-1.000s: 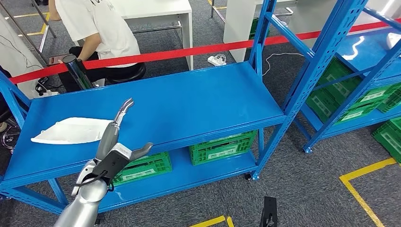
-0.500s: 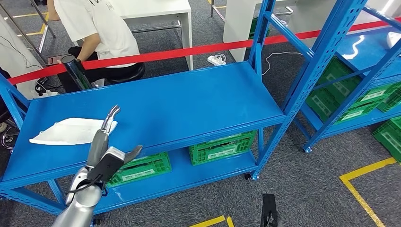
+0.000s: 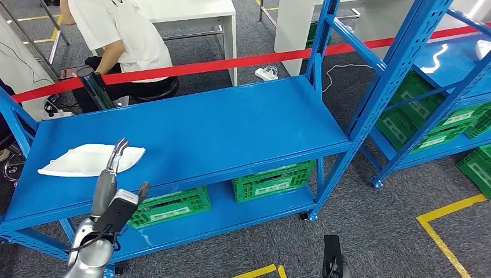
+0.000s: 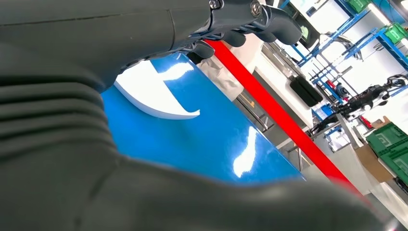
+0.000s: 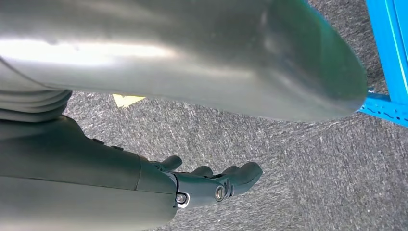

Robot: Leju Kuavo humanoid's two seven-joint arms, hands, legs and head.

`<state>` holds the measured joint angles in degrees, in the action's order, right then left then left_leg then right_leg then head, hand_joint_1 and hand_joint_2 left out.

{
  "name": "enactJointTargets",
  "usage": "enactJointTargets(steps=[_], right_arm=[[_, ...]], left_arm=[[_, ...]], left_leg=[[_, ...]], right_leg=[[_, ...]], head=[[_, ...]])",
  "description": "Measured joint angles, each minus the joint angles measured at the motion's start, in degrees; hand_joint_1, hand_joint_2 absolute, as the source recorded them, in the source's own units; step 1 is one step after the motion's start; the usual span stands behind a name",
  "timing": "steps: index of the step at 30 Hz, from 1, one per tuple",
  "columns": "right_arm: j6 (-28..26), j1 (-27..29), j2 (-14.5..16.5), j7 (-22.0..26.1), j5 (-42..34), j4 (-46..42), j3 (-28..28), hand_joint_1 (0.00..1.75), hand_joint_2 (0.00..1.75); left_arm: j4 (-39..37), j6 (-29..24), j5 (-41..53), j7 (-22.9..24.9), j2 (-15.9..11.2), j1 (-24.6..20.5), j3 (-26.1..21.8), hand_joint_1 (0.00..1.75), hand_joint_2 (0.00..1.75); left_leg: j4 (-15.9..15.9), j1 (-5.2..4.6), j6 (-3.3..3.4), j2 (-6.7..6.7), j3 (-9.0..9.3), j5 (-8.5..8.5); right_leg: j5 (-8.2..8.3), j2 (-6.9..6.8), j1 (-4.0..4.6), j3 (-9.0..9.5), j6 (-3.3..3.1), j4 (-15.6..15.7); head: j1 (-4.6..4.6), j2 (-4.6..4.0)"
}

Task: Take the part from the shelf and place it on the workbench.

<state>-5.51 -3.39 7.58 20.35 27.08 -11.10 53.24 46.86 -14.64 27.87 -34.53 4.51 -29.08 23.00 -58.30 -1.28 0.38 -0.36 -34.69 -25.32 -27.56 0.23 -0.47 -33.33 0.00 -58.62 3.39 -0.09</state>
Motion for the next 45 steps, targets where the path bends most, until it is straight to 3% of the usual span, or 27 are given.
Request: enactJointTargets(steps=[45], right_arm=[[0.00,0.00,-0.07,0.00,0.00,0.00,-0.01,0.00,0.00]], left_arm=[[0.57,0.00,0.00,0.00,-0.37,0.14,-0.01,0.00,0.00]], left_leg=[[0.00,0.00,0.00,0.00,0.01,0.00]], right_leg=[[-0.01,0.00,0.00,0.00,0.01,0.00]], head=[[0.00,0.00]])
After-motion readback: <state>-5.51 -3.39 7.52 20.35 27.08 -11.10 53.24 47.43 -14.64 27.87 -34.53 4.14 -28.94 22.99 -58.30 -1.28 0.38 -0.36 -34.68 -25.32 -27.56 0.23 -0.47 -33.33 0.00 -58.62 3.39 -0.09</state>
